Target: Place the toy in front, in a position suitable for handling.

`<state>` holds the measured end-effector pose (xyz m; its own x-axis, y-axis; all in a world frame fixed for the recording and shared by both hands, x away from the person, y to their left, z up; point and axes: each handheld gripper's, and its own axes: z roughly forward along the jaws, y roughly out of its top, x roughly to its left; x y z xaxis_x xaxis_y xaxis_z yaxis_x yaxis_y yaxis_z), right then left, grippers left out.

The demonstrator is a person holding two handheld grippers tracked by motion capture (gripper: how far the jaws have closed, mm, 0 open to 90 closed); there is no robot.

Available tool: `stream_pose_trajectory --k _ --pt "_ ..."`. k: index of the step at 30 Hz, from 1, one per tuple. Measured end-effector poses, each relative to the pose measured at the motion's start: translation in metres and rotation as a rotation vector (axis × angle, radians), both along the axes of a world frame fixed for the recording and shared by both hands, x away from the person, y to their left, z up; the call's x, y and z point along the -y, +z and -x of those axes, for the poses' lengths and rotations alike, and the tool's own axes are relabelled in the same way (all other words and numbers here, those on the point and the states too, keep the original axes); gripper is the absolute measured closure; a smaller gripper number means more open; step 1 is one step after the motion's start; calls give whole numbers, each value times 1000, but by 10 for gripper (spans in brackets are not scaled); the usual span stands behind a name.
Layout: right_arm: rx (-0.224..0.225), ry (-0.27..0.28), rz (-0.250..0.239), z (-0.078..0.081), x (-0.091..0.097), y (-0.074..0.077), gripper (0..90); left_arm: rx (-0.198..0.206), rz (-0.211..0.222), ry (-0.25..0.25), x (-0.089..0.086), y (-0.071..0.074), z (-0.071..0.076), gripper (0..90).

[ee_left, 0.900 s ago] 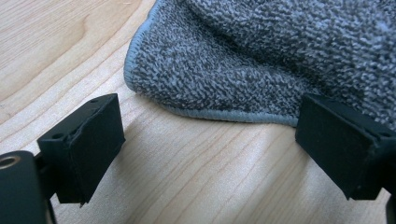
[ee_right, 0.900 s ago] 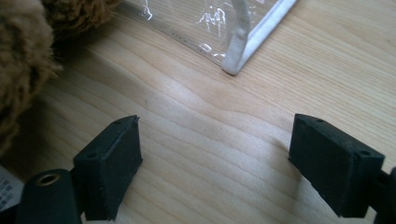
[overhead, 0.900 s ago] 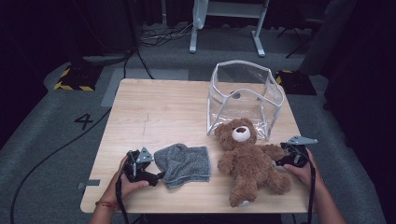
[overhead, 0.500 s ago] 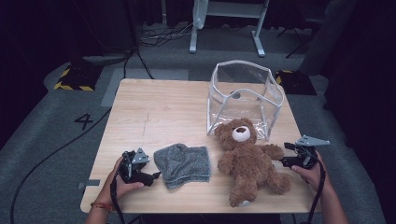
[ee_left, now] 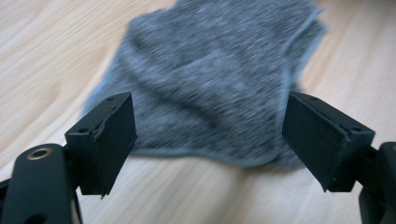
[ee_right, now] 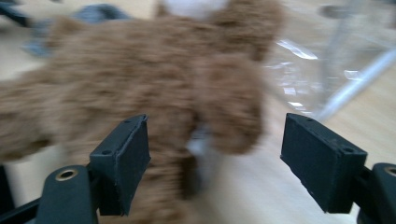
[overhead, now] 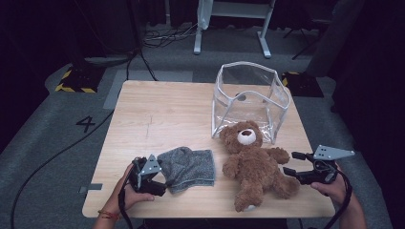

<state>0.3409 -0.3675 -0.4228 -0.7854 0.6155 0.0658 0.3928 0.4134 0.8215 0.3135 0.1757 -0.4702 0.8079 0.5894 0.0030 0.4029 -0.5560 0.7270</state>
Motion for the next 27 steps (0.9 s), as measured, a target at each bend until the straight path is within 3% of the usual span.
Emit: stream_pose_trajectory --k 1,2,4,6,7,9,11,12,13,14,16,21,22,27 --pt "0 0 0 0 0 0 234 0 0 0 0 0 0 186" --pt "-27 55 29 4 -8 -1 227 -9 9 -9 4 -2 0 188" --pt "-49 97 78 5 -18 -5 198 -8 -11 -36 17 -6 1 191" --pt "-69 118 90 6 -22 -7 182 -10 -7 -34 19 -7 1 191" --pt "-106 154 90 5 -29 -12 183 -10 0 -22 24 -10 1 181" --pt "-112 168 104 5 -33 -15 181 -16 10 -22 26 -11 1 176" --pt "-131 188 159 4 -44 -23 156 -23 -1 -37 31 -14 1 176" --pt "-120 167 204 1 -55 -31 118 -27 -13 -43 35 -17 1 174" --pt "-120 167 204 1 -55 -31 118 -27 -13 -43 35 -17 1 171" --pt "-134 177 163 -3 -60 -37 104 -31 -27 -49 38 -19 0 171" --pt "-139 193 139 -4 -64 -42 97 -37 -33 -48 38 -21 -1 172" --pt "-98 207 145 -3 -77 -44 139 -48 -57 -36 37 -25 -4 183" --pt "-92 203 139 -3 -81 -44 146 -51 -78 -22 36 -27 -6 186" --pt "-70 205 141 -7 -96 -45 193 -75 -68 5 31 -29 -11 187"
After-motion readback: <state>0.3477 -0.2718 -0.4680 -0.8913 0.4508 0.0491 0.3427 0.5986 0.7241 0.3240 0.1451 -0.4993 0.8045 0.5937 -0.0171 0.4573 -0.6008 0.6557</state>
